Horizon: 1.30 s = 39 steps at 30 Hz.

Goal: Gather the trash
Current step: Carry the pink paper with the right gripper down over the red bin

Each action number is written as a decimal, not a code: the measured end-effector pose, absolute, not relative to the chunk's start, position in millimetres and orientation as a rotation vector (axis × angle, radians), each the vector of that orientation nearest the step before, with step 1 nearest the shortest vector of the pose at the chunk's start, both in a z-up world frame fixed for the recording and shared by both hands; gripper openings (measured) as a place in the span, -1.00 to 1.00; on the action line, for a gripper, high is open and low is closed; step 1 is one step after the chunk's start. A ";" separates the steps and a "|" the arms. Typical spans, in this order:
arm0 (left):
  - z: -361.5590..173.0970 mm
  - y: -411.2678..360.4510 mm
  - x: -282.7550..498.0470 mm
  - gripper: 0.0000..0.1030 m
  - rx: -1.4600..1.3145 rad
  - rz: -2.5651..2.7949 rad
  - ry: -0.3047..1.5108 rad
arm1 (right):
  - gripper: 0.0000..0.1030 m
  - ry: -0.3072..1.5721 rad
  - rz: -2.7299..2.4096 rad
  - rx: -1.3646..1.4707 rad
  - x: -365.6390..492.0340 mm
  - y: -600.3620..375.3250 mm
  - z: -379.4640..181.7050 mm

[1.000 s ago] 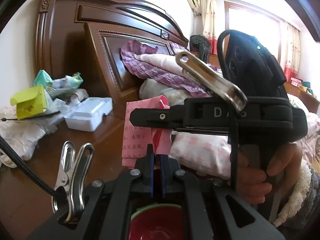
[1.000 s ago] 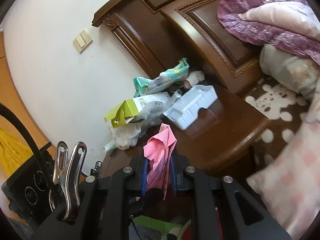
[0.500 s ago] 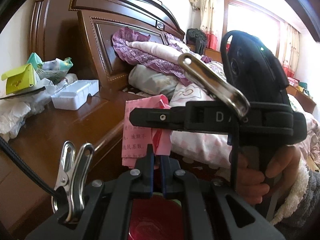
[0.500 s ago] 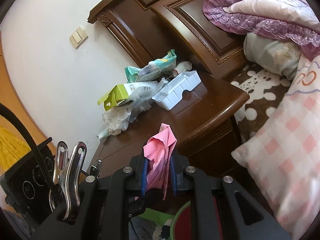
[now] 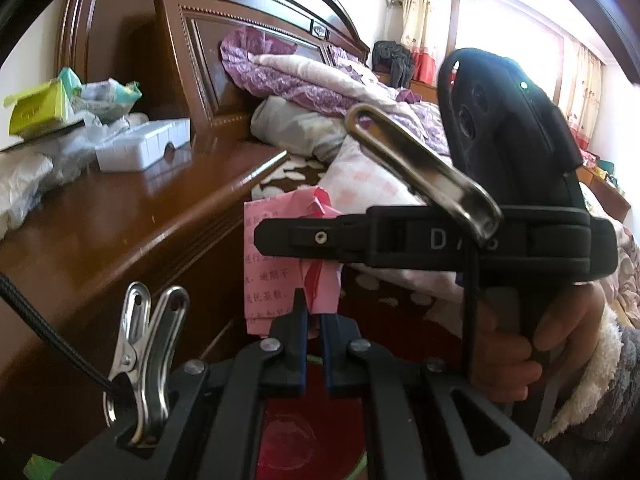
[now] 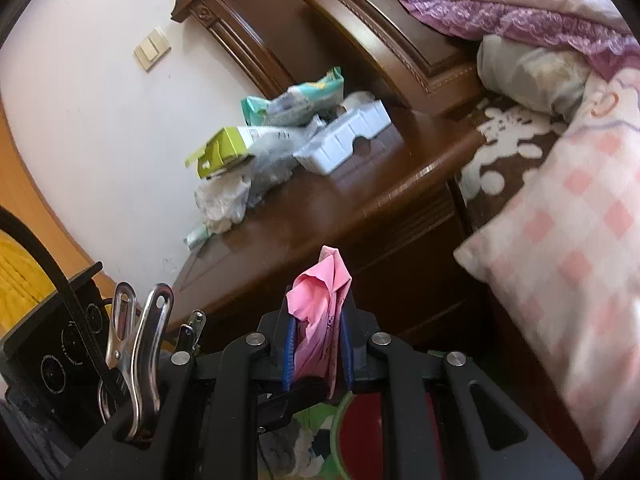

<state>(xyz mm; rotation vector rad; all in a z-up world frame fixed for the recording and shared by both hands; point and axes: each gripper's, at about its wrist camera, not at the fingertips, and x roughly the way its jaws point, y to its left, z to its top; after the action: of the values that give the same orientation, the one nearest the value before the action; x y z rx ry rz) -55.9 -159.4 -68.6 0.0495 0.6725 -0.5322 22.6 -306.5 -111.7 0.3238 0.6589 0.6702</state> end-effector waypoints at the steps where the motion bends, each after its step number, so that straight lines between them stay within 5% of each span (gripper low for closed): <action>1: -71.1 -159.3 -56.2 -0.89 0.048 -0.532 0.680 | -0.64 0.664 0.669 0.323 21.7 -306.4 -114.2; 39: -167.6 -139.4 -60.0 -0.90 -0.001 -0.480 0.989 | -0.64 0.943 0.655 0.363 30.8 -277.8 -234.5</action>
<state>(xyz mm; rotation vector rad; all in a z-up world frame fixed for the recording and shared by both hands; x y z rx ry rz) -60.0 -139.4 -167.6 -0.0008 0.9887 -0.4800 30.8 -277.8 -234.5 0.3629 0.9432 0.6553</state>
